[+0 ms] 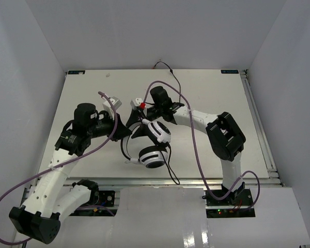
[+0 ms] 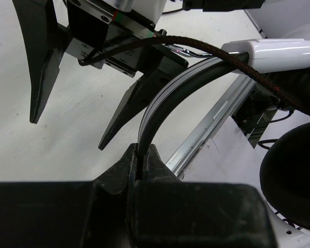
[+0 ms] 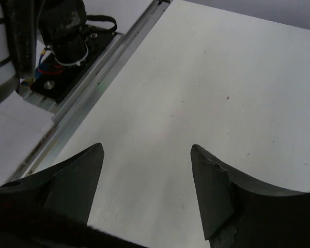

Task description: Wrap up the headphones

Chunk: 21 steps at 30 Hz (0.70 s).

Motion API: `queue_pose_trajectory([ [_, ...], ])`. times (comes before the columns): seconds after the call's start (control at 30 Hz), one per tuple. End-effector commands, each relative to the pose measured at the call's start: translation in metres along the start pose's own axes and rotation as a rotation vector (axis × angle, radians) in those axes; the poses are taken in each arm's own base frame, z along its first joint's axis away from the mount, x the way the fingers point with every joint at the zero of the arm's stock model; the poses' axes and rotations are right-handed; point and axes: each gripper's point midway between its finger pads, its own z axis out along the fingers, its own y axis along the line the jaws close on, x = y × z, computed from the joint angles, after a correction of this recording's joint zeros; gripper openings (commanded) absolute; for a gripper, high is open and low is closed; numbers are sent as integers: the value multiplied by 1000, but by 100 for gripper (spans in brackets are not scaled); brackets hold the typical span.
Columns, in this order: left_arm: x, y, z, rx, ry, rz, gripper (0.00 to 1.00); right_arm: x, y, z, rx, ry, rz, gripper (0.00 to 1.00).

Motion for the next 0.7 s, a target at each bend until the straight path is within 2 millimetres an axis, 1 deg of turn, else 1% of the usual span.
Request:
queue_pose_trajectory([
  [0.0, -35, -23, -20, 23, -94, 22, 0, -29, 0, -16, 37, -81, 12, 49],
  [0.03, -39, -24, -23, 12, -105, 24, 0, -30, 3, -18, 37, -84, 15, 36],
  [0.1, -47, -24, -26, -6, -123, 19, 0, -35, 12, -28, 64, -89, 15, 10],
  [0.13, -51, -25, -27, -11, -131, 17, 0, -25, 19, -31, 69, -80, 40, 8],
  [0.2, -63, -26, -30, -23, -154, 8, 0, -20, 29, -38, 87, -69, 52, 8],
  [0.3, -89, -34, -40, -33, -209, 13, 0, -17, 42, -47, 116, -35, 63, 8],
  [0.33, -95, -32, -40, -49, -217, 5, 0, -6, 49, -50, 117, 1, 72, 8],
  [0.37, -102, -37, -45, -45, -234, 6, 0, -11, 50, -51, 123, 0, 58, 8],
  [0.4, -110, -37, -46, -55, -247, -4, 0, -2, 58, -54, 123, 32, 67, 8],
  [0.53, -135, -41, -54, -80, -300, -32, 0, 5, 79, -63, 130, 90, 71, 8],
  [0.57, -140, -40, -57, -97, -315, -35, 0, 9, 85, -65, 130, 107, 82, 8],
  [0.67, -147, -28, -60, -167, -340, -50, 0, 16, 103, -72, 134, 139, 98, 8],
])
